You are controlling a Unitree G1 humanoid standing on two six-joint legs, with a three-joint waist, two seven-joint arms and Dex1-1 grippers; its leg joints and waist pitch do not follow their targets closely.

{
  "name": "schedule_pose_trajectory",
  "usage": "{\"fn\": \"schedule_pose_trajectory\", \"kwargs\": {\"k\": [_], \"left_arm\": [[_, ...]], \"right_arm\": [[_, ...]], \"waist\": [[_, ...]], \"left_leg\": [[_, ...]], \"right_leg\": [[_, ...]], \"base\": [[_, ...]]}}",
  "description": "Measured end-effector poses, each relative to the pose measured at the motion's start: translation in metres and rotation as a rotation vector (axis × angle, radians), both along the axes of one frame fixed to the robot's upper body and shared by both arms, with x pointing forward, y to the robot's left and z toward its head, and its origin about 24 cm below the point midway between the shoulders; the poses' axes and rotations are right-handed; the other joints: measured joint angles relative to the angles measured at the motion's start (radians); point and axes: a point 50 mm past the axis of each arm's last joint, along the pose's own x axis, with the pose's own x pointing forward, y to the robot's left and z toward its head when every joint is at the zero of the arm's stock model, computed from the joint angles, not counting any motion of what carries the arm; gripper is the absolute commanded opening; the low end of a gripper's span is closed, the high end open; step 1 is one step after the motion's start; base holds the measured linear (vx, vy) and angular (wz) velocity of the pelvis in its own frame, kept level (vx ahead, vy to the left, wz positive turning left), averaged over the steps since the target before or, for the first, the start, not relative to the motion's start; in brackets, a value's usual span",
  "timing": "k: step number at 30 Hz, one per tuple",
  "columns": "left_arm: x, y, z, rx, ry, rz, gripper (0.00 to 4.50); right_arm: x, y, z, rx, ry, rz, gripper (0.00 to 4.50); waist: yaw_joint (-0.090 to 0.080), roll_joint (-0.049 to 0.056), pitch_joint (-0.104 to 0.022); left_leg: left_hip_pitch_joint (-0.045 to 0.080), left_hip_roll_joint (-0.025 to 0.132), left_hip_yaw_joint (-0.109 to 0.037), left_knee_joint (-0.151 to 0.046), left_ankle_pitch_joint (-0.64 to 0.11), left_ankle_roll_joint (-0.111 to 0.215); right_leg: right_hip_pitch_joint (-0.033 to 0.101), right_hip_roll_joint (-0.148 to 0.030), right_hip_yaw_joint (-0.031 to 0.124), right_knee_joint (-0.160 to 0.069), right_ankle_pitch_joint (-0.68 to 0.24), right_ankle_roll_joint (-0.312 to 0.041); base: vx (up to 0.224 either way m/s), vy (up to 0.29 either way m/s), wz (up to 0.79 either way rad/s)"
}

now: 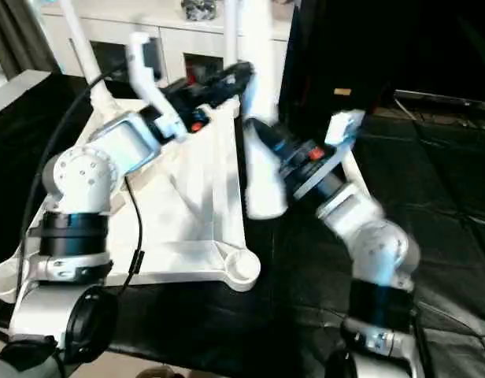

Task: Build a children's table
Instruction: Pick table leg

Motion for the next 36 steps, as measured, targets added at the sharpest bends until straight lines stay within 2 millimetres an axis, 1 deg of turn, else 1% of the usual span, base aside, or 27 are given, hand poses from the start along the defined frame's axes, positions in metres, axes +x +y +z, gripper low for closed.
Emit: {"fn": "schedule_pose_trajectory", "kwargs": {"k": [3, 5, 9, 11, 14, 15, 16, 19, 20, 21, 23, 25, 26, 29, 32, 36], "left_arm": [[-0.006, -0.007, 0.007, -0.097, 0.021, -0.101, 4.5], [-0.013, -0.009, 0.013, -0.154, -0.003, -0.191, 4.14], [-0.02, -0.007, 0.013, -0.176, -0.04, -0.278, 4.01], [-0.025, -0.004, 0.012, -0.194, -0.071, -0.329, 3.71], [-0.033, -0.003, 0.01, -0.186, -0.106, -0.392, 3.66], [-0.034, -0.003, 0.009, -0.187, -0.11, -0.405, 3.4], [-0.036, -0.003, 0.009, -0.191, -0.113, -0.421, 3.3], [-0.042, 0.0, 0.01, -0.226, -0.13, -0.489, 3.27], [-0.045, 0.0, 0.012, -0.237, -0.142, -0.512, 3.13], [-0.046, 0.0, 0.013, -0.245, -0.15, -0.527, 2.87], [-0.049, 0.001, 0.014, -0.269, -0.16, -0.559, 2.84], [-0.052, 0.004, 0.012, -0.289, -0.165, -0.581, 2.77], [-0.053, 0.004, 0.011, -0.291, -0.163, -0.584, 2.54], [-0.053, 0.005, 0.011, -0.288, -0.165, -0.583, 2.39], [-0.052, 0.005, 0.011, -0.283, -0.17, -0.579, 2.09], [-0.051, 0.005, 0.011, -0.278, -0.176, -0.564, 1.97]], "right_arm": [[-0.007, 0.001, 0.004, -0.003, -0.03, 0.043, 1.83], [-0.012, 0.002, 0.003, 0.01, -0.037, 0.086, 1.83], [-0.017, 0.002, 0.008, 0.03, -0.065, 0.149, 1.83], [-0.021, 0.004, 0.009, 0.041, -0.079, 0.193, 1.83], [-0.027, 0.008, 0.008, 0.054, -0.085, 0.26, 1.83], [-0.028, 0.008, 0.007, 0.059, -0.085, 0.27, 1.83], [-0.03, 0.008, 0.007, 0.063, -0.083, 0.285, 1.83], [-0.036, 0.008, 0.01, 0.073, -0.107, 0.339, 1.83], [-0.038, 0.008, 0.011, 0.077, -0.117, 0.355, 1.83], [-0.039, 0.008, 0.012, 0.078, -0.123, 0.366, 1.82], [-0.041, 0.01, 0.013, 0.081, -0.134, 0.395, 1.82], [-0.045, 0.011, 0.013, 0.077, -0.142, 0.414, 1.82], [-0.046, 0.011, 0.012, 0.074, -0.139, 0.416, 1.82], [-0.046, 0.011, 0.013, 0.074, -0.141, 0.424, 1.82], [-0.046, 0.011, 0.013, 0.073, -0.142, 0.425, 1.82], [-0.046, 0.011, 0.013, 0.07, -0.142, 0.419, 1.82]], "waist": [[0.003, 0.0, 0.0], [0.005, 0.0, 0.0], [0.004, 0.0, 0.0], [0.006, 0.0, 0.0], [0.008, 0.0, 0.0], [0.008, 0.0, 0.0], [0.008, 0.0, 0.0], [0.01, 0.0, 0.0], [0.012, 0.0, 0.0], [0.013, 0.0, 0.0], [0.015, 0.001, 0.0], [0.016, 0.001, 0.0], [0.017, 0.001, 0.0], [0.019, 0.001, 0.0], [0.021, 0.001, 0.0], [0.022, 0.001, 0.0]], "left_leg": [[-0.002, 0.0, -0.001, 0.0, 0.0, 0.0], [-0.006, 0.001, -0.002, 0.0, 0.0, 0.0], [-0.008, 0.004, -0.002, 0.0, 0.001, 0.0], [-0.008, 0.005, -0.002, 0.0, 0.001, 0.0], [-0.009, 0.006, -0.002, 0.0, 0.001, 0.0], [-0.009, 0.006, -0.002, 0.0, 0.001, 0.0], [-0.009, 0.006, -0.002, 0.0, 0.001, 0.0], [-0.009, 0.006, -0.002, 0.0, 0.002, -0.001], [-0.009, 0.007, -0.002, 0.0, 0.002, -0.002], [-0.008, 0.007, -0.002, 0.0, 0.002, -0.002], [-0.008, 0.007, -0.002, 0.0, 0.002, -0.003], [-0.008, 0.007, -0.002, 0.0, 0.002, -0.004], [-0.008, 0.007, -0.002, 0.0, 0.002, -0.004], [-0.008, 0.007, -0.002, 0.0, 0.002, -0.006], [-0.008, 0.007, -0.002, 0.0, 0.002, -0.006], [-0.008, 0.007, -0.002, -0.001, 0.002, -0.007]], "right_leg": [[0.0, 0.0, -0.002, -0.002, 0.0, 0.0], [-0.001, 0.0, -0.004, -0.003, 0.0, 0.0], [-0.002, 0.0, -0.008, -0.004, 0.0, 0.0], [-0.002, 0.0, -0.01, -0.005, 0.0, 0.0], [-0.001, 0.0, -0.011, -0.005, 0.0, 0.0], [-0.001, 0.0, -0.011, -0.006, 0.0, 0.0], [-0.001, 0.0, -0.011, -0.005, 0.0, 0.0], [-0.001, 0.0, -0.011, -0.005, 0.0, 0.0], [0.0, 0.0, -0.011, -0.005, 0.0, 0.0], [0.0, 0.0, -0.011, -0.005, 0.0, 0.0], [0.0, 0.0, -0.012, -0.005, 0.0, 0.0], [0.001, 0.0, -0.012, -0.005, 0.0, 0.0], [0.0, 0.0, -0.012, -0.005, 0.0, 0.0], [0.001, 0.0, -0.012, -0.005, 0.0, 0.0], [0.001, 0.0, -0.012, -0.005, 0.0, 0.0], [0.001, 0.0, -0.012, -0.005, 0.0, 0.0]], "base": [[0.0, 0.0, 0.0], [0.0, 0.0, 0.0], [0.0, 0.0, 0.0], [0.0, 0.0, 0.0], [0.0, 0.0, 0.0], [0.0, 0.0, 0.0], [0.0, 0.0, 0.0], [0.0, 0.0, 0.0], [0.0, 0.0, 0.0], [0.0, 0.0, 0.0], [0.0, 0.0, 0.0], [0.0, 0.0, 0.0], [0.0, 0.0, 0.0], [0.0, 0.0, 0.0], [0.0, 0.0, 0.0], [0.0, 0.0, 0.0]]}}
